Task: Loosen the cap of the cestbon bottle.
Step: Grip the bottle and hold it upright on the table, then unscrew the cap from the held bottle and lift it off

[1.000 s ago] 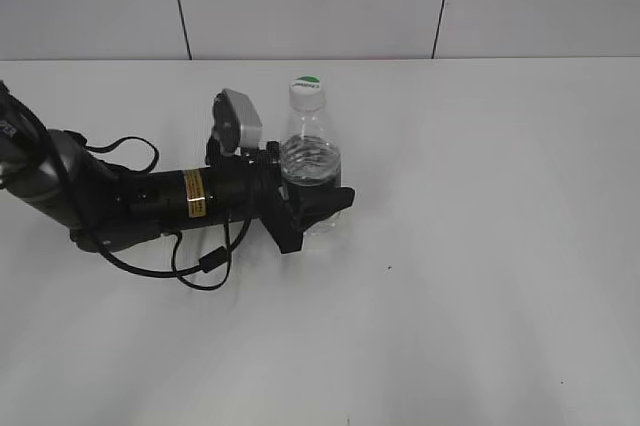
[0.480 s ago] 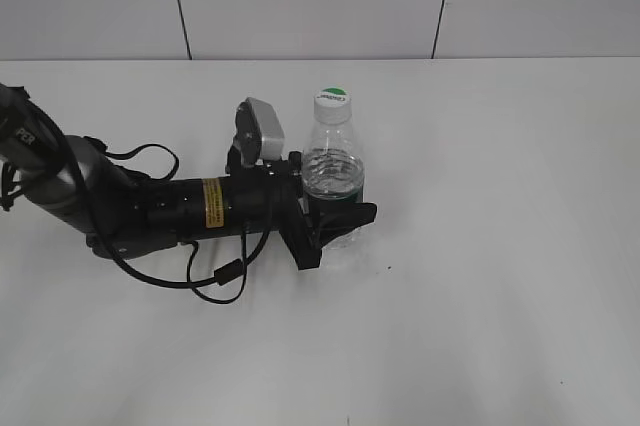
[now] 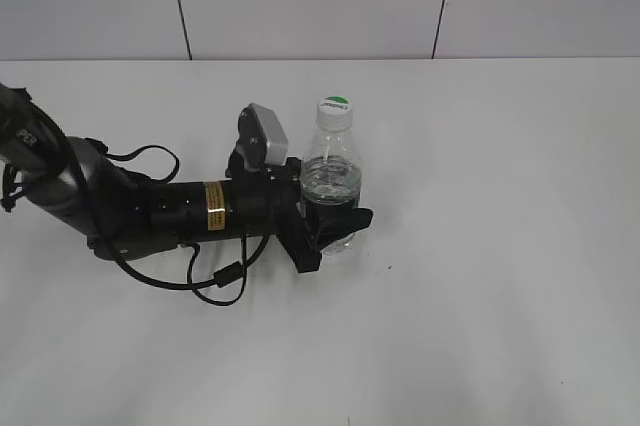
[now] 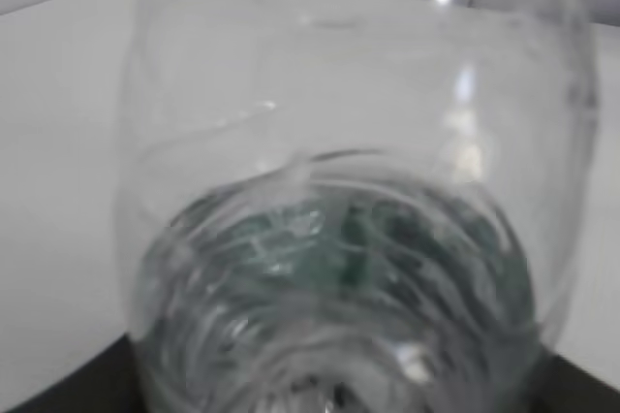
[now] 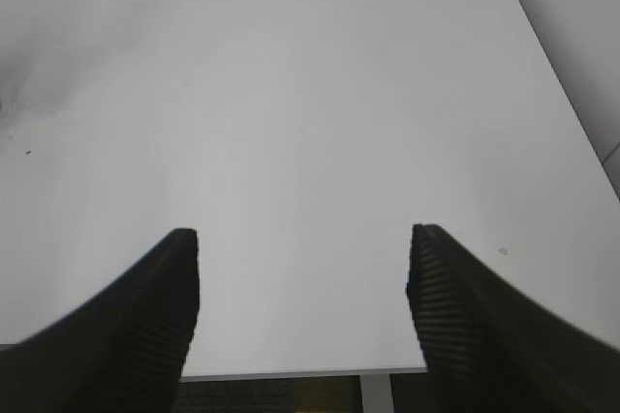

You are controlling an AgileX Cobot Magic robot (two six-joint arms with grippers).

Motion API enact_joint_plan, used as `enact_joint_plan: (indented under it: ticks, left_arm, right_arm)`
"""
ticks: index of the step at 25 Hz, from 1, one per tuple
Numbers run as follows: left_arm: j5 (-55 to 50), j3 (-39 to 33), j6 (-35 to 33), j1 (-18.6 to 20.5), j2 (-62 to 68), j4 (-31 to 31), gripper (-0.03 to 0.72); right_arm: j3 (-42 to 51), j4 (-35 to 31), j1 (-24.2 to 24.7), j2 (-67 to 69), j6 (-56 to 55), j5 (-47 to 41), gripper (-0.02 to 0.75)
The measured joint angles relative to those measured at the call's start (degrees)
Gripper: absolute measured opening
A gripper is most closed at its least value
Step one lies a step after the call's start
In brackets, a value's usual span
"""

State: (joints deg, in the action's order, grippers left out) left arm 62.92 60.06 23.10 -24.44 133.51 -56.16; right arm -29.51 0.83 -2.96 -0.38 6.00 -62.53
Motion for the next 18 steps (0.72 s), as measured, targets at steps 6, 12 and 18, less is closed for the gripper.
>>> enact_joint_plan:
  ticks: [6, 12, 18]
  left_arm:
    - [2.6, 0.0, 0.0, 0.0, 1.2, 1.5, 0.407]
    - [3.2, 0.0, 0.0, 0.0, 1.4, 1.7, 0.407]
    - [3.3, 0.0, 0.0, 0.0, 1.4, 1.7, 0.407]
  right_arm:
    - [-2.4, -5.2, 0.0, 1.5, -0.9, 0.2, 0.516]
    - [-11.7, -11.4, 0.0, 21.3, -1.6, -1.9, 0.516]
    - [-23.1, -18.6, 0.0, 39.5, -1.9, -2.1, 0.516]
